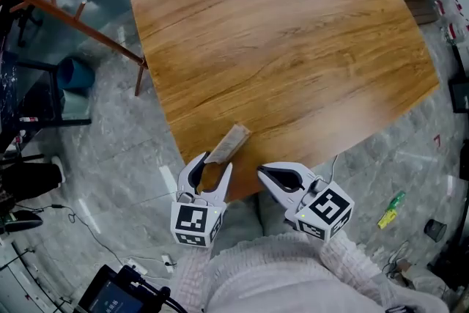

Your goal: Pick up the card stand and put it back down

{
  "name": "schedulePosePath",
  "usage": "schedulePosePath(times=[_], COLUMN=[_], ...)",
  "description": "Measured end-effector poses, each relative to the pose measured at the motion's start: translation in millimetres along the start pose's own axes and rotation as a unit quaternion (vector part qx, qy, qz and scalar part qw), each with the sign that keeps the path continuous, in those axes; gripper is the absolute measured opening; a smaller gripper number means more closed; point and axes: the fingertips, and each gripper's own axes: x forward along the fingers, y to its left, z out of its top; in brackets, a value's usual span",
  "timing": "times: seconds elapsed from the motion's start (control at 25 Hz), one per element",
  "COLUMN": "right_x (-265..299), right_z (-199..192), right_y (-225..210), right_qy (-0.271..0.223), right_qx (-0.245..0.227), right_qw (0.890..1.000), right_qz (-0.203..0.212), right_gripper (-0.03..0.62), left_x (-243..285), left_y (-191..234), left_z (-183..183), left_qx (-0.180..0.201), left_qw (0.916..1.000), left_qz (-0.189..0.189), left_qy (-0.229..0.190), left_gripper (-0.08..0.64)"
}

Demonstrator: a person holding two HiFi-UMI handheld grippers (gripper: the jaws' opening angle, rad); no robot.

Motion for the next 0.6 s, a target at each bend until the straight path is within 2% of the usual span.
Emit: schedulePosePath(times=[0.24, 0.44, 0.6], right_x=[1, -7, -7], right_z=[-11, -15, -16], right_y=[-10, -12, -15], right_qy=[0.008, 0.012, 0.010], right_qx=[0.015, 0.027, 0.035], right_qw=[1.000, 0.999, 0.999], right_qz=[-0.007, -0.018, -0.023], right_gripper=[-0.001, 0.000, 0.000], left_x=[17, 27, 35], left_y=[5, -8, -10], left_z=[0, 5, 5], left_qx=[0.011, 0.062, 0.062], left_qw=[0.9999, 0.9972, 0.9965], left_qz=[-0.006, -0.026, -0.036], left_qy=[0.011, 0.032, 0.042], left_gripper=[0.233, 0.255, 0.255])
